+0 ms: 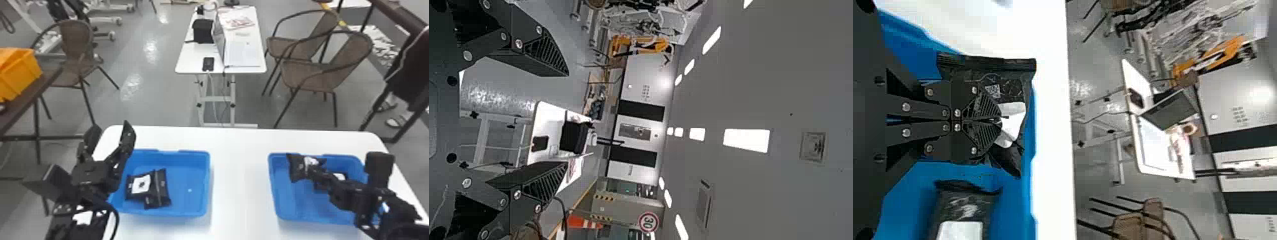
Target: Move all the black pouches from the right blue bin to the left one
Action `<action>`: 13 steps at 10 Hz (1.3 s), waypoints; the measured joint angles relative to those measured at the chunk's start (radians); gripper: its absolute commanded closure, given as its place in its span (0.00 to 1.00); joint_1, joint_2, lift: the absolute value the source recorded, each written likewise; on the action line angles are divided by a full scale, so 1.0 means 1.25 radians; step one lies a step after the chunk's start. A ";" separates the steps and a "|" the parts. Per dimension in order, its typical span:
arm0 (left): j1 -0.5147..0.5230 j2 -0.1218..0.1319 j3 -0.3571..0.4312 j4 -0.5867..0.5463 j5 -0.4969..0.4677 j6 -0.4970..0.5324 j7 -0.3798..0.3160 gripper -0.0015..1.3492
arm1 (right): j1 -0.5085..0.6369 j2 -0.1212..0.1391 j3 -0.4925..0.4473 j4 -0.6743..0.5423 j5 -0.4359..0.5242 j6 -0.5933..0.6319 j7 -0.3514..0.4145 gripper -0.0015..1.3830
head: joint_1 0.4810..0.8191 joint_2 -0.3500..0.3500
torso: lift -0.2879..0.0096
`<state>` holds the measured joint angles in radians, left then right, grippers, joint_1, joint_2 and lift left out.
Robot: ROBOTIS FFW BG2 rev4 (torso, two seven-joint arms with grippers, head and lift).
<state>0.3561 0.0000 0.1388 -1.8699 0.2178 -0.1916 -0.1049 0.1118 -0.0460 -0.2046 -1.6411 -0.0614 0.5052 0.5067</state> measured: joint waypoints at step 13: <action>-0.078 0.053 -0.077 -0.054 0.179 0.240 -0.010 0.31 | -0.303 -0.029 0.338 0.154 -0.243 -0.111 0.103 0.93 | 0.58 0.81 | 1.00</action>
<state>0.2591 0.0662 0.0422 -1.9371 0.4421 0.1086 -0.1170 -0.2672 -0.0819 0.2176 -1.4492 -0.3656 0.3669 0.6349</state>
